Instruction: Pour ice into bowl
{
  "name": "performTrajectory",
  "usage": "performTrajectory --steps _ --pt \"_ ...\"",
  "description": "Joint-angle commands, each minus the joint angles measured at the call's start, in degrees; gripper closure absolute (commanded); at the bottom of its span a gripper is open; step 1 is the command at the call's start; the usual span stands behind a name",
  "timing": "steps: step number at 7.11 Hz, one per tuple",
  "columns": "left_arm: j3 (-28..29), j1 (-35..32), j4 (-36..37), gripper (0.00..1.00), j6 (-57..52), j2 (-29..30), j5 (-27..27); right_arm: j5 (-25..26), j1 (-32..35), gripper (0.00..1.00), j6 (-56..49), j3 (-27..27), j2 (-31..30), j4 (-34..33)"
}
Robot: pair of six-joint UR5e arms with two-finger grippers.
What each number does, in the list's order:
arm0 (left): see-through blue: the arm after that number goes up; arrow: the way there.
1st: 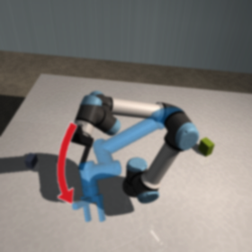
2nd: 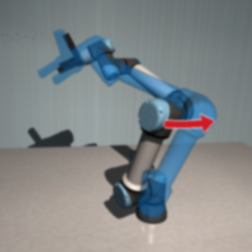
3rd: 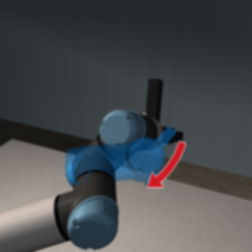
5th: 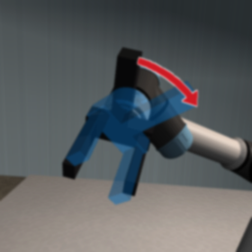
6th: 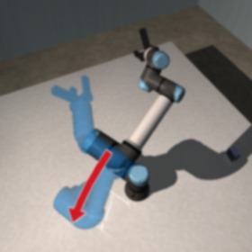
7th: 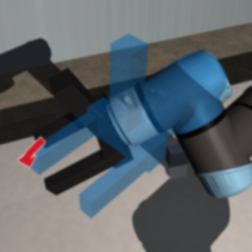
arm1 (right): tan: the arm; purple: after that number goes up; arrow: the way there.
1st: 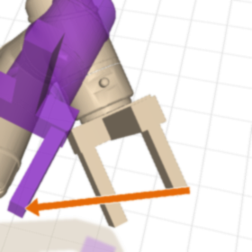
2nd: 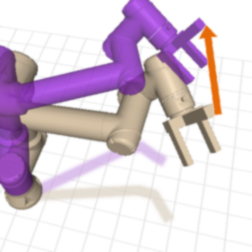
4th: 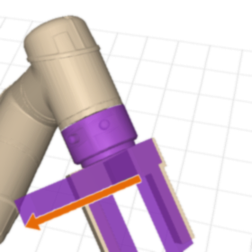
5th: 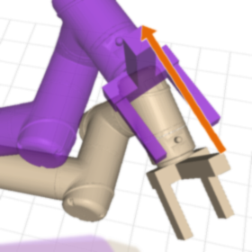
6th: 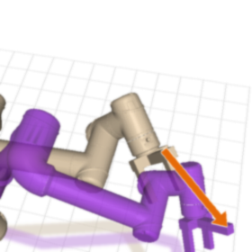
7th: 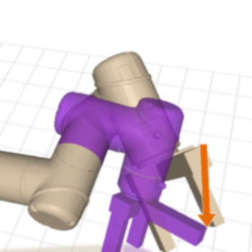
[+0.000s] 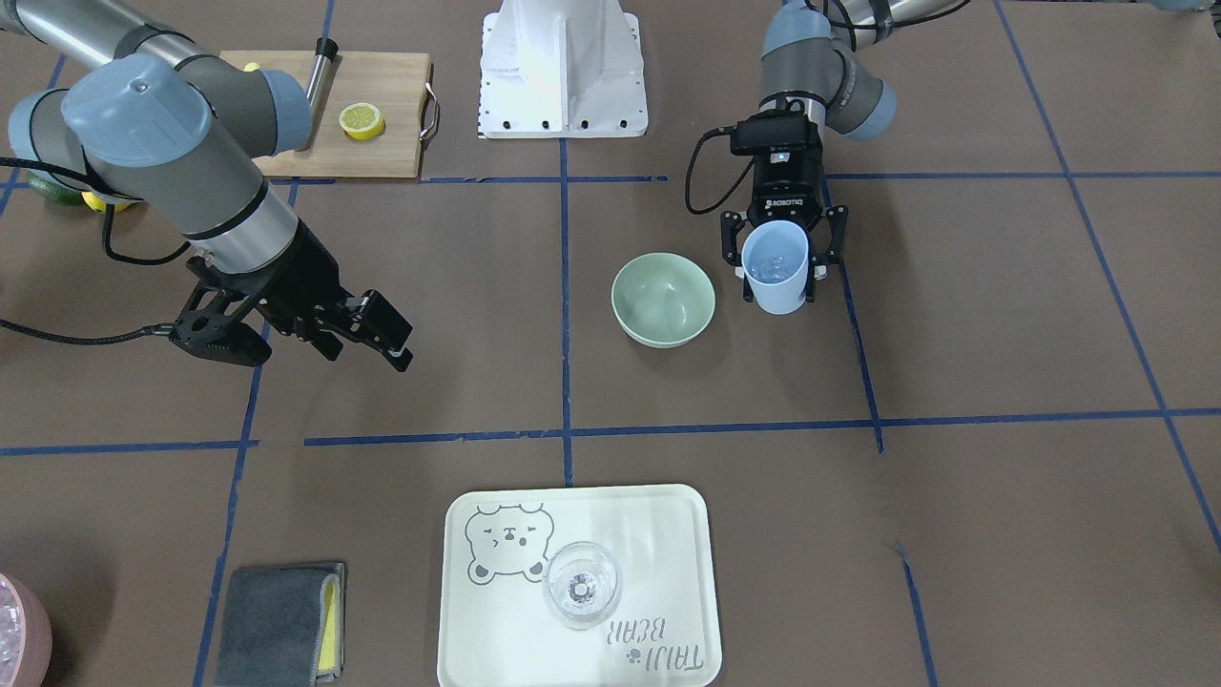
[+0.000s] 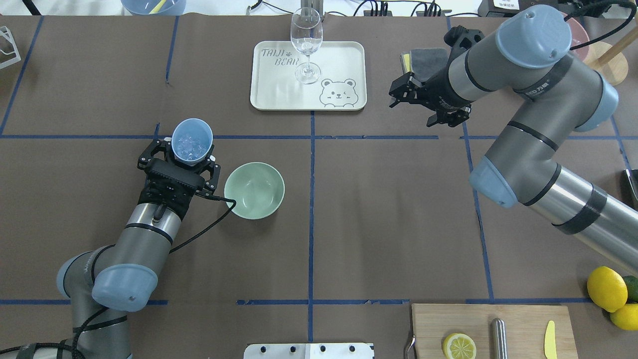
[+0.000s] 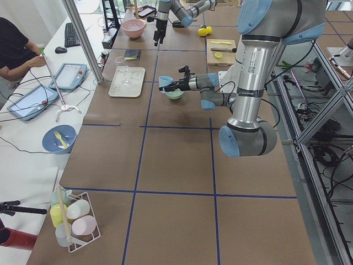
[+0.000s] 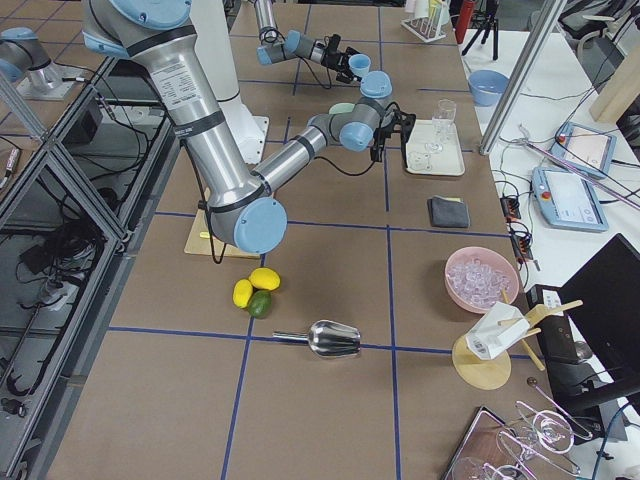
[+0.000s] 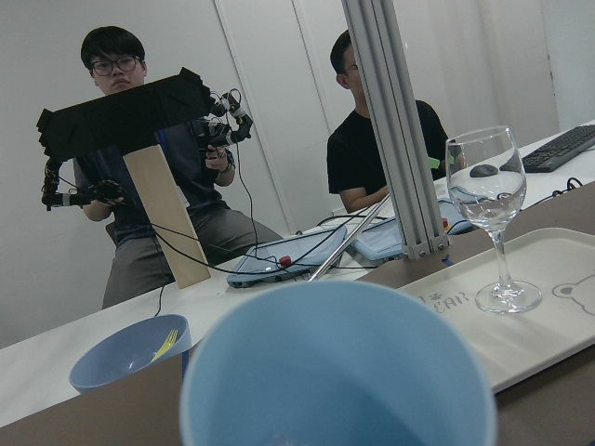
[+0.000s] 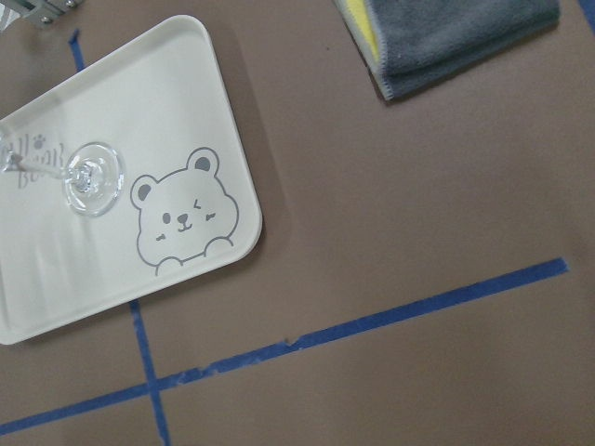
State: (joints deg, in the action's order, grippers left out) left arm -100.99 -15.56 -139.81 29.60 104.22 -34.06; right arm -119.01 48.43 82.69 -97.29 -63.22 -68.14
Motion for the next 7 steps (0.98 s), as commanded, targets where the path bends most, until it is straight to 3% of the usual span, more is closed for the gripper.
performTrajectory --steps 1,2,3,4,6,7 --pt "-0.6 1.6 8.1 1.0 -0.1 0.5 0.0 0.1 1.0 0.0 -2.0 0.1 -2.3 -0.1" --pt "-0.7 2.2 12.0 1.0 -2.2 0.7 0.1 0.0 1.0 0.0 -2.1 0.3 -2.3 -0.1" --pt "-1.4 2.4 18.4 1.0 -16.0 3.9 0.2 -0.2 1.0 0.0 -2.1 0.2 -2.5 -0.1" --pt "-1.3 2.5 20.1 1.0 -29.0 5.4 1.5 -0.2 1.0 0.0 -2.1 -0.1 -3.3 0.0" --pt "-1.2 3.2 23.6 1.0 -42.7 5.5 3.9 -0.2 1.0 0.0 -2.1 0.0 -3.6 -0.1" --pt "-1.7 3.9 29.4 1.0 -49.0 5.6 4.4 -0.2 1.0 0.0 -2.0 0.0 -3.6 -0.1"
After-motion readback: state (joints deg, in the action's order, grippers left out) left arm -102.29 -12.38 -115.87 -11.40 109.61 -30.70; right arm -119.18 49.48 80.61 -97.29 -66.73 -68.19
